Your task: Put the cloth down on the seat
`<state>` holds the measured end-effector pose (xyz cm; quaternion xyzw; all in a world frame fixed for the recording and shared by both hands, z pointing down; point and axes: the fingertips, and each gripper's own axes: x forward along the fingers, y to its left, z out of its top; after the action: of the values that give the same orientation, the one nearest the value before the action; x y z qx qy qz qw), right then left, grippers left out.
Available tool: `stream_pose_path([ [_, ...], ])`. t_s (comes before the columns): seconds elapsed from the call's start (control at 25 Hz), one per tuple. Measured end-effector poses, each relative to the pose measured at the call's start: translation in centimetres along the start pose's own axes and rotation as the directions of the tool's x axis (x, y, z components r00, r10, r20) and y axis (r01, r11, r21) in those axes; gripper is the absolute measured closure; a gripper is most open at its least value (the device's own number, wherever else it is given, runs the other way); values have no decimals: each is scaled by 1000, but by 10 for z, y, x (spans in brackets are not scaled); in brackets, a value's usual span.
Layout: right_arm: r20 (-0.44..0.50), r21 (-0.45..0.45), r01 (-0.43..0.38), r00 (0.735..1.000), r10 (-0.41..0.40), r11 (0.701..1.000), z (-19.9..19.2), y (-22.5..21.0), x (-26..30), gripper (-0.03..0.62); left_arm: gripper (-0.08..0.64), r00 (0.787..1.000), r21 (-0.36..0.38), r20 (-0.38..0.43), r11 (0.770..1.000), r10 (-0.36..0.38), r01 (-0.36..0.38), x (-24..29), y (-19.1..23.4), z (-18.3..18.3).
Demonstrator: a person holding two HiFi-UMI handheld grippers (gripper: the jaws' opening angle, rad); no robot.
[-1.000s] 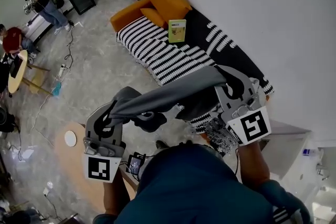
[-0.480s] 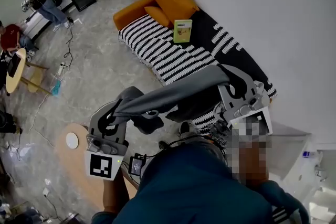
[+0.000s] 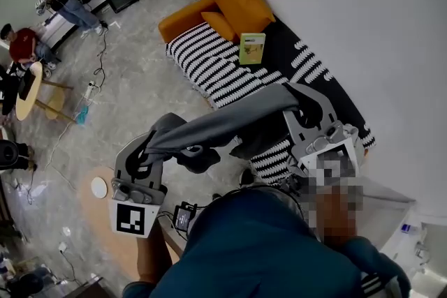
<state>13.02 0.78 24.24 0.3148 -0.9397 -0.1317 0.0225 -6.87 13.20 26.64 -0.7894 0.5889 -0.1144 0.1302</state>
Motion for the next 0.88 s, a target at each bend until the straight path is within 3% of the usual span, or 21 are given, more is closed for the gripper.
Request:
stream_pose_path([
  [0.48, 26, 27, -41, 999, 40, 999, -23, -50, 23, 546, 529, 998, 41, -43, 998, 45, -44, 50, -4, 4],
  [0.88, -13, 20, 41, 999, -41, 999, -23, -54, 73, 546, 529, 999, 42, -16, 998, -50, 50, 82, 52, -14],
])
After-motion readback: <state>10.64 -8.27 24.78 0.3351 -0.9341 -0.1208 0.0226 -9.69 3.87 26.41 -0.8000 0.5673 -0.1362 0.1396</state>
